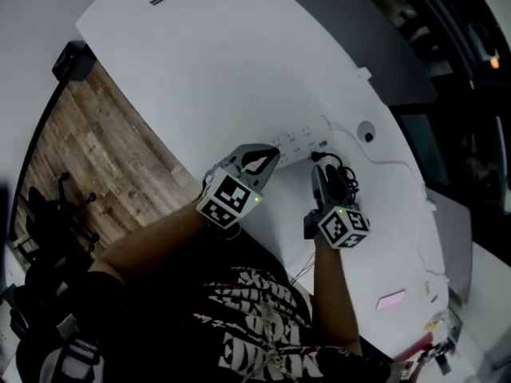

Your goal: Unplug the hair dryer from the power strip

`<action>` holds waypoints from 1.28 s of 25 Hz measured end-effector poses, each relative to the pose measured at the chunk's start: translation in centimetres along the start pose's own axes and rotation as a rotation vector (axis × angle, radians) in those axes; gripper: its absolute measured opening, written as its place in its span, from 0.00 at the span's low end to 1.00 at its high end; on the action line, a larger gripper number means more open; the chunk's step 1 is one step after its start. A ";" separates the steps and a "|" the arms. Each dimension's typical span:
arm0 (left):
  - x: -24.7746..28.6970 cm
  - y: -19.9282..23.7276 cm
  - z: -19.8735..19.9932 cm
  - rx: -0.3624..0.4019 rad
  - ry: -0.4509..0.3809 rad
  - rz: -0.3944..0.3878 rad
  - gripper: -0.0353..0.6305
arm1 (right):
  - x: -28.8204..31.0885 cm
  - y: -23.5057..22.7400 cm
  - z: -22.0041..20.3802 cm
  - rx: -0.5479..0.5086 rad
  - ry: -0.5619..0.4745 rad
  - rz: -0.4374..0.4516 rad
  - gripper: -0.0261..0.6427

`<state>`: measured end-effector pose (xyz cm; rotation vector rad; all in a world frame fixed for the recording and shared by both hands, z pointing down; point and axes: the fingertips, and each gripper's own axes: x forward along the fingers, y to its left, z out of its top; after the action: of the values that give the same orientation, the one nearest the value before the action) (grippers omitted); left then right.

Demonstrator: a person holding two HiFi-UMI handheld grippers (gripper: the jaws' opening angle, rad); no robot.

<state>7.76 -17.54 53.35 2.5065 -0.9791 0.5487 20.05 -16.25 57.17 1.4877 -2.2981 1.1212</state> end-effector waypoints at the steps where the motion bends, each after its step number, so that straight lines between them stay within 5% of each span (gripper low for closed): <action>1: 0.6 0.4 -0.5 -0.012 0.015 -0.009 0.09 | 0.6 -0.5 -0.3 0.021 0.018 -0.012 0.31; 8: 4.7 0.9 -4.7 -0.070 0.129 -0.130 0.09 | 4.3 -1.5 0.8 0.118 -0.020 0.007 0.32; 10: 5.4 0.7 -5.1 -0.067 0.151 -0.148 0.09 | 4.7 -1.7 1.0 0.125 -0.038 -0.001 0.22; 17: 5.6 0.8 -5.4 -0.100 0.157 -0.144 0.09 | 3.5 0.9 2.9 0.369 -0.199 0.227 0.17; 32: 6.9 -0.8 -5.4 -0.147 0.164 -0.157 0.09 | 6.2 1.1 1.6 0.111 -0.146 0.180 0.17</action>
<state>11.81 -18.11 61.13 2.3416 -0.7274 0.5992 16.50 -21.52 58.72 1.4696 -2.5512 1.2434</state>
